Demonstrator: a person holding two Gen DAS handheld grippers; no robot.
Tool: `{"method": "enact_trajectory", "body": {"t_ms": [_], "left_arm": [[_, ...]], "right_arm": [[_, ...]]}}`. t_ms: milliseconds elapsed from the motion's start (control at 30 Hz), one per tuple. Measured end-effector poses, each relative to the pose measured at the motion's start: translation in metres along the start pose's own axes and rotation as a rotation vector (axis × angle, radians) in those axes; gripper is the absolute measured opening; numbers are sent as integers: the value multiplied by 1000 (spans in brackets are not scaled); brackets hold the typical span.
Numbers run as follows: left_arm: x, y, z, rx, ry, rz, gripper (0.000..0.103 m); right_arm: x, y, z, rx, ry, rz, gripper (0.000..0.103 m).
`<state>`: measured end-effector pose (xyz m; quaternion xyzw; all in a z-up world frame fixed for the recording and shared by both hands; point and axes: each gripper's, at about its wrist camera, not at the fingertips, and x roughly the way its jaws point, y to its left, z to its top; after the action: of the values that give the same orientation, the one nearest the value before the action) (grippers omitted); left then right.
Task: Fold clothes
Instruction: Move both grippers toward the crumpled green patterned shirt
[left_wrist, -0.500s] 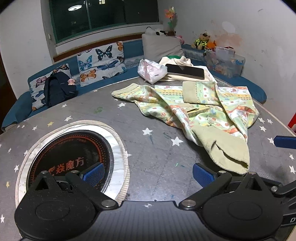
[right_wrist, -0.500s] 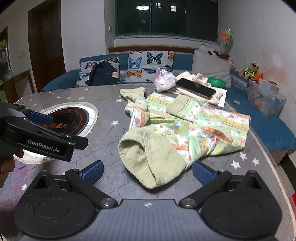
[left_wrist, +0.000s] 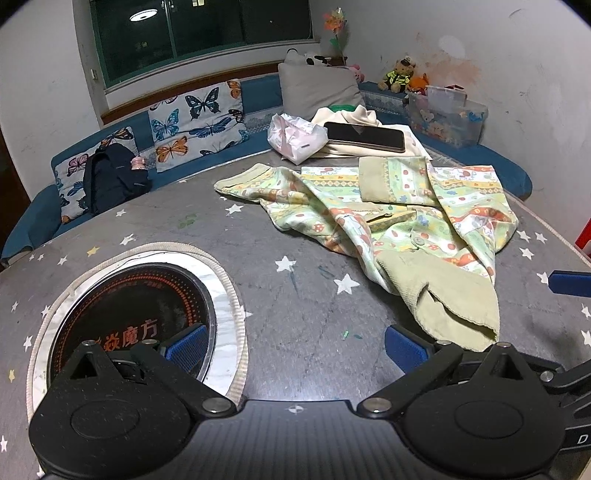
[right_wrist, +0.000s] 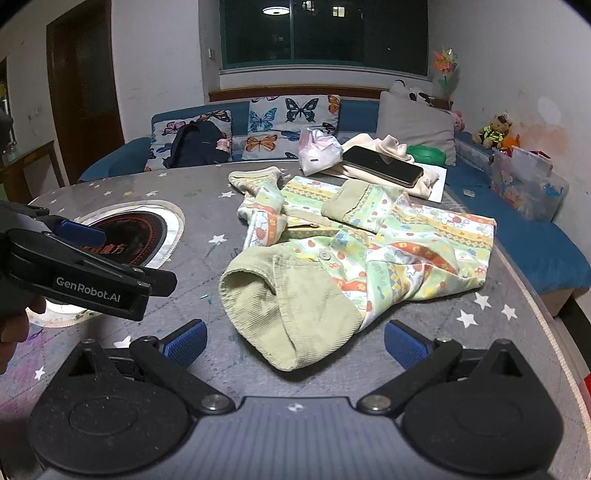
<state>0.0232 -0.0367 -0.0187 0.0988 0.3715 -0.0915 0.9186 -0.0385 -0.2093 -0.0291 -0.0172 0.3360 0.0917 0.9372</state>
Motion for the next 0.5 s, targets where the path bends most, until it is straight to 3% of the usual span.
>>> {"method": "enact_trajectory", "body": {"t_ms": [500], "left_arm": [[17, 5, 20, -45, 12, -8, 103]], "right_arm": [[12, -12, 11, 11, -1, -15, 103]]}}
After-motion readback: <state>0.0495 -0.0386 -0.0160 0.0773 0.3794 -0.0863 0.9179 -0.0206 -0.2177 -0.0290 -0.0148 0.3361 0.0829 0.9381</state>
